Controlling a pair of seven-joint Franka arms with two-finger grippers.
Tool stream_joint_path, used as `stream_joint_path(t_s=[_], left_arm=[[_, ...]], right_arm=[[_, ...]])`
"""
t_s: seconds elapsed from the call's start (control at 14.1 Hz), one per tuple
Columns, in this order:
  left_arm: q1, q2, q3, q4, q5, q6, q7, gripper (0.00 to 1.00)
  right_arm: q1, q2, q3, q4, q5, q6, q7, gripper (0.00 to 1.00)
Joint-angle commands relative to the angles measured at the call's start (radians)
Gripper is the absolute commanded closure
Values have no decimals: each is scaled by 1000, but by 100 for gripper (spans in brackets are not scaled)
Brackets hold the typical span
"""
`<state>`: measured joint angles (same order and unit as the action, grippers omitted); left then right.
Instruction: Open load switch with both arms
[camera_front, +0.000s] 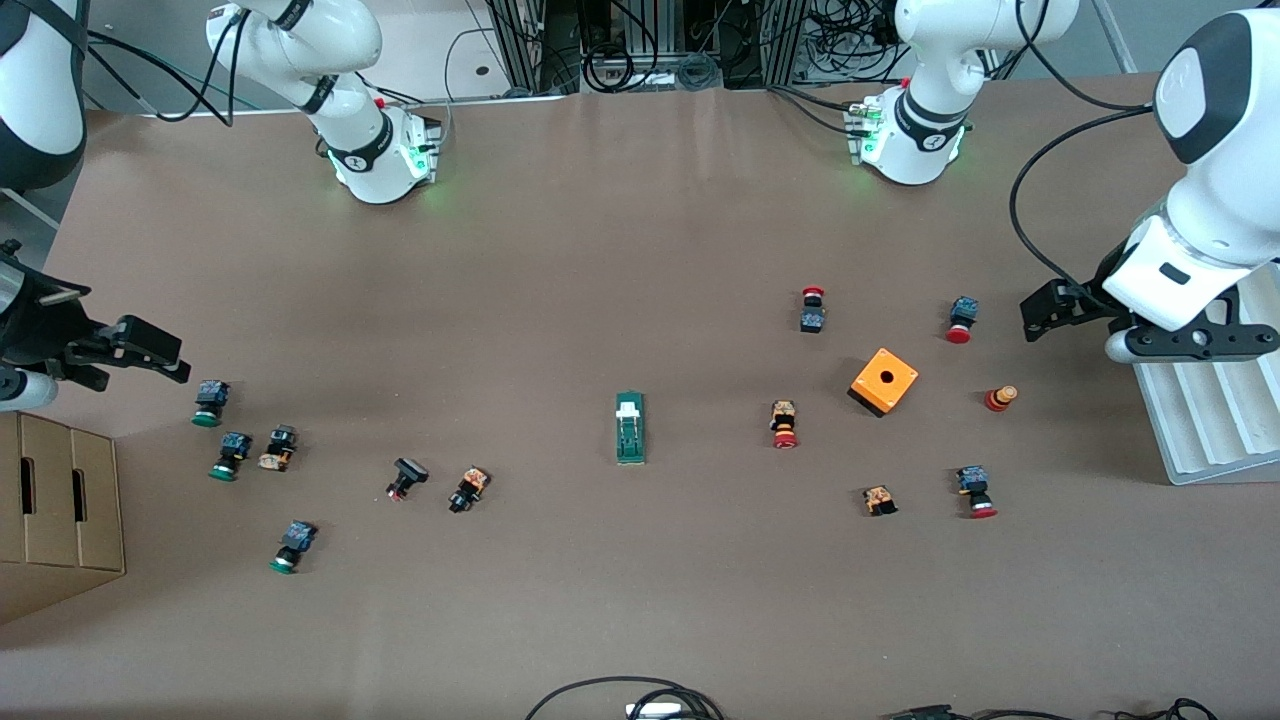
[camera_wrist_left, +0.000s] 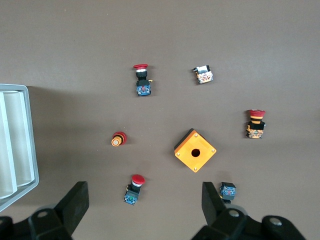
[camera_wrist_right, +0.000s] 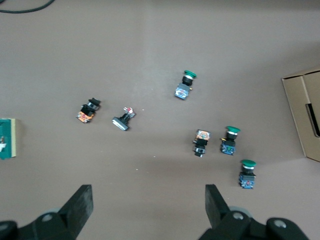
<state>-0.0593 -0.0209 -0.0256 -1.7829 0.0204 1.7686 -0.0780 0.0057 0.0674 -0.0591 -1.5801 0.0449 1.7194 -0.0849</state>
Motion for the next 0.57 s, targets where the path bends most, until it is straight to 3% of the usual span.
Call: stream_joint_path(t_s=[0.0, 0.5], left_arm=[[4, -16, -4, 6, 13, -21, 1, 0], [1, -16, -5, 7, 15, -43, 3, 0]], right_arm=[[-7, -3, 8, -6, -45, -4, 0, 0], [-19, -1, 5, -8, -36, -9, 5, 0]])
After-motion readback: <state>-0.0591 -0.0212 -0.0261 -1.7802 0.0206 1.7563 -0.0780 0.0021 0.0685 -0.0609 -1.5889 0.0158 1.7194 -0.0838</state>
